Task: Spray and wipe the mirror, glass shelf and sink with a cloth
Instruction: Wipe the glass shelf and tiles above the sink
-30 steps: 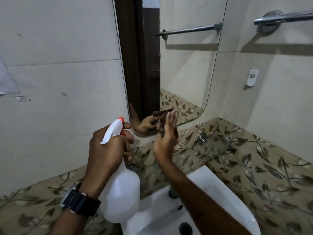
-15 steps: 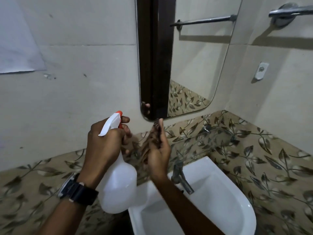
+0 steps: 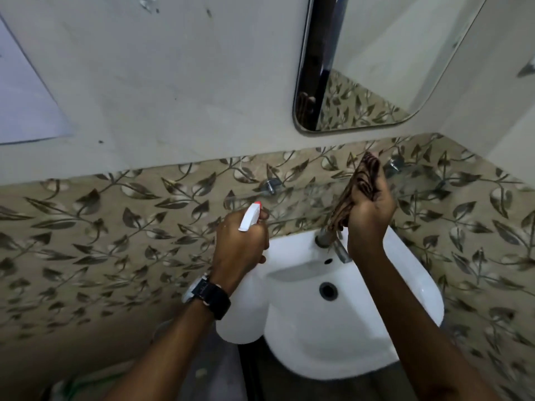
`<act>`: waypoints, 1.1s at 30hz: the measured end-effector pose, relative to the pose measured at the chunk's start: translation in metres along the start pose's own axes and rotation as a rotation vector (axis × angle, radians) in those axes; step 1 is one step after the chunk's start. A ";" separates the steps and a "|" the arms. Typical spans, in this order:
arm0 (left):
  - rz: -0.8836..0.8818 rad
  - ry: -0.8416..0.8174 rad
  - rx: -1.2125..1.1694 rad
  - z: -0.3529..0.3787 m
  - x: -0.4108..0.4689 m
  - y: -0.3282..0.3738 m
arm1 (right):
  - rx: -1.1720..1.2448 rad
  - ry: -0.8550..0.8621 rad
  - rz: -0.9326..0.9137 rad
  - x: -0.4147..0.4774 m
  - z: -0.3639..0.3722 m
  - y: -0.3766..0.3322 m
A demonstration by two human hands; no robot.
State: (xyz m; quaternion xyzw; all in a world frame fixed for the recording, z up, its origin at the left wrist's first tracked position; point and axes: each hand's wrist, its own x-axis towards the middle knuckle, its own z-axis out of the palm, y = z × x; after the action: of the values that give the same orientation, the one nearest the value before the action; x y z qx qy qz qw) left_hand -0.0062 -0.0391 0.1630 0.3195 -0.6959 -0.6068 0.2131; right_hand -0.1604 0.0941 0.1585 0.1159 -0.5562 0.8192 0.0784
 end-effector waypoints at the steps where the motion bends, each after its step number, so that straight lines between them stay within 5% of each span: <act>1: -0.020 -0.007 0.006 0.001 -0.003 -0.008 | -0.006 -0.002 -0.002 -0.005 -0.001 0.002; 23: 0.106 0.081 0.176 0.013 -0.013 -0.041 | -0.157 -0.020 -0.066 -0.040 -0.036 -0.007; 33: 0.058 -0.104 0.026 0.047 -0.019 0.005 | -0.169 0.048 -0.058 -0.023 -0.060 -0.020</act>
State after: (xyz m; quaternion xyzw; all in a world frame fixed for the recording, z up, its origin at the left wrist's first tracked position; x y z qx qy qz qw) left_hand -0.0259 0.0073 0.1619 0.2700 -0.7229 -0.6070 0.1898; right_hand -0.1395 0.1574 0.1482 0.1053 -0.6179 0.7691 0.1246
